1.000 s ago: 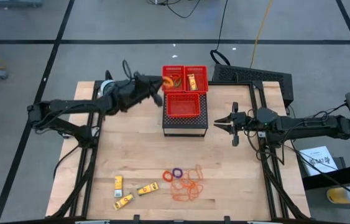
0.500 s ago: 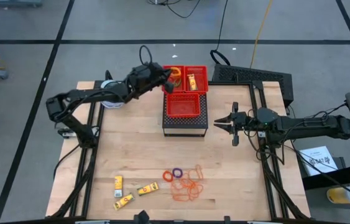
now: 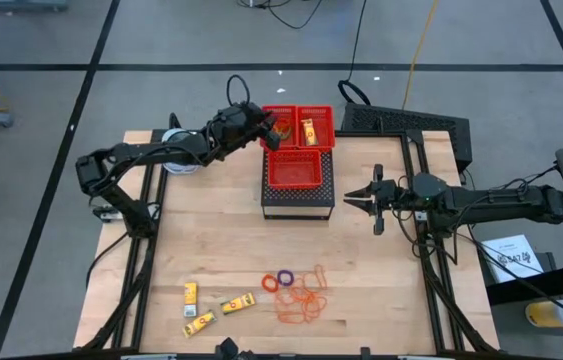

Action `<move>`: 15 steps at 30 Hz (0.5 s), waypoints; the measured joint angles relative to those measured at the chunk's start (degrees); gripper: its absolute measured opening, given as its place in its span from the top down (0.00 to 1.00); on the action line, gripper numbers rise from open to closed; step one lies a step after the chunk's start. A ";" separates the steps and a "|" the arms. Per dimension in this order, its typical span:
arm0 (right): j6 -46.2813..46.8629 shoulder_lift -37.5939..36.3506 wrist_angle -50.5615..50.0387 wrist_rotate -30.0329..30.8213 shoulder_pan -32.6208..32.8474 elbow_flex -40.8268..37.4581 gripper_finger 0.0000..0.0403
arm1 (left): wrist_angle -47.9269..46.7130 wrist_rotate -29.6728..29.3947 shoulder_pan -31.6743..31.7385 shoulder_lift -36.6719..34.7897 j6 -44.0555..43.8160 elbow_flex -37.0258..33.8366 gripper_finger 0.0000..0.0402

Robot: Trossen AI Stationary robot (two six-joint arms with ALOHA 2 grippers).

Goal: Pick & Place Office Desk Supplies
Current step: Put the orange spring keychain in the top left red bin on the shelf

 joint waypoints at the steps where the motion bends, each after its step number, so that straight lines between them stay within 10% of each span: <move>1: 0.00 0.00 -0.04 0.00 0.00 0.00 0.88 | -0.10 0.12 -0.15 -0.01 0.31 0.00 0.66; 15: 0.00 0.02 -0.53 0.01 0.00 0.00 0.88 | -9.76 25.57 -10.79 -8.58 -0.16 0.02 0.57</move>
